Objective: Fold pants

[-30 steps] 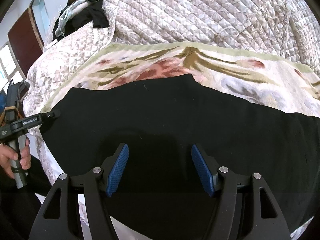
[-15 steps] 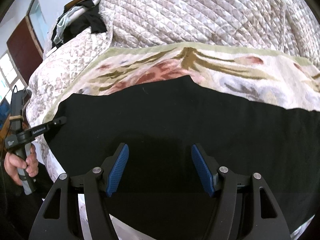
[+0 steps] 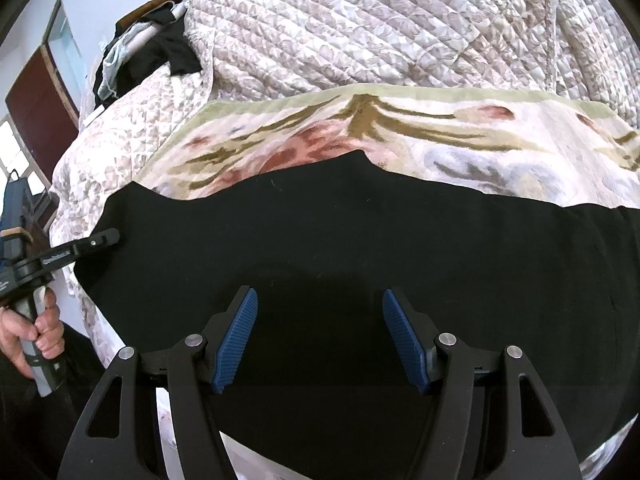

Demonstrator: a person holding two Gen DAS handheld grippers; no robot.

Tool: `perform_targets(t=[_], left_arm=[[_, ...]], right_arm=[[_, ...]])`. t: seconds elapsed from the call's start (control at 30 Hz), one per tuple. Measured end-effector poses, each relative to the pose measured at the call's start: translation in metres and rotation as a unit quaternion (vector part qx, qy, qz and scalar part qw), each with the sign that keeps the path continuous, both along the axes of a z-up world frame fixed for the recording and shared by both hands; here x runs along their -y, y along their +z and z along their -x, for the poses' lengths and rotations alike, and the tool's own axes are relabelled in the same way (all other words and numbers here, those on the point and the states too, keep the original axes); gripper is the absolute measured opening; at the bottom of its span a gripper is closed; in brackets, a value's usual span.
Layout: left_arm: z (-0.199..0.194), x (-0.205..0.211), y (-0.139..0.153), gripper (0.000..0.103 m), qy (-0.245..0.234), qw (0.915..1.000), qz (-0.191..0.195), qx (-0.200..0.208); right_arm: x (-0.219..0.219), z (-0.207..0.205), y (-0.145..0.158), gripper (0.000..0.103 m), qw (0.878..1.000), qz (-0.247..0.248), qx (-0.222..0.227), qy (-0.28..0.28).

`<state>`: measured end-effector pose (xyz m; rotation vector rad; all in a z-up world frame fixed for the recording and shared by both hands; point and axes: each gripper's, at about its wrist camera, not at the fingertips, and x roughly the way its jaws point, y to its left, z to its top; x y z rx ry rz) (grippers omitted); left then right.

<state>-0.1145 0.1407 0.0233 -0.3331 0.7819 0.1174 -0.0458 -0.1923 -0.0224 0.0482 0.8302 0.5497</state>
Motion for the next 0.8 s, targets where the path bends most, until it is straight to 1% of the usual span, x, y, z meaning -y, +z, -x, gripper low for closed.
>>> perform_targets(t=[0.1, 0.23, 0.33, 0.43, 0.57, 0.63, 0.7, 0.73, 0.8], left_arm=[[-0.004, 0.012, 0.009, 0.008, -0.019, 0.9996, 0.016, 0.010], [-0.015, 0.034, 0.016, 0.008, -0.050, 0.9981, 0.035, 0.011], [-0.027, 0.057, 0.020, 0.008, -0.075, 0.9960, 0.048, 0.012], [-0.038, 0.083, 0.025, 0.008, -0.104, 0.9927, 0.061, 0.014], [-0.053, 0.130, 0.030, 0.008, -0.155, 0.9836, 0.091, 0.018], [-0.059, 0.156, 0.028, 0.008, -0.183, 0.9769, 0.109, 0.016], [-0.064, 0.182, 0.019, 0.008, -0.215, 0.9686, 0.126, 0.005], [-0.066, 0.191, 0.014, 0.008, -0.223, 0.9667, 0.126, -0.002], [-0.072, 0.208, -0.003, 0.008, -0.236, 0.9634, 0.125, -0.028]], right_arm=[[0.003, -0.001, 0.000, 0.065, 1.000, -0.006, -0.005, -0.004], [0.009, -0.003, 0.000, 0.065, 1.000, -0.008, -0.011, -0.016], [0.017, -0.006, 0.000, 0.065, 0.999, -0.027, -0.024, -0.026], [0.024, -0.007, 0.001, 0.065, 0.998, -0.041, -0.029, -0.038], [0.034, -0.008, 0.004, 0.065, 0.997, -0.053, -0.027, -0.054], [0.040, -0.009, 0.003, 0.065, 0.996, -0.054, -0.029, -0.065], [0.047, -0.011, 0.002, 0.065, 0.995, -0.058, -0.033, -0.074], [0.051, -0.012, 0.002, 0.065, 0.994, -0.060, -0.035, -0.082], [0.058, -0.013, 0.001, 0.065, 0.993, -0.055, -0.036, -0.099]])
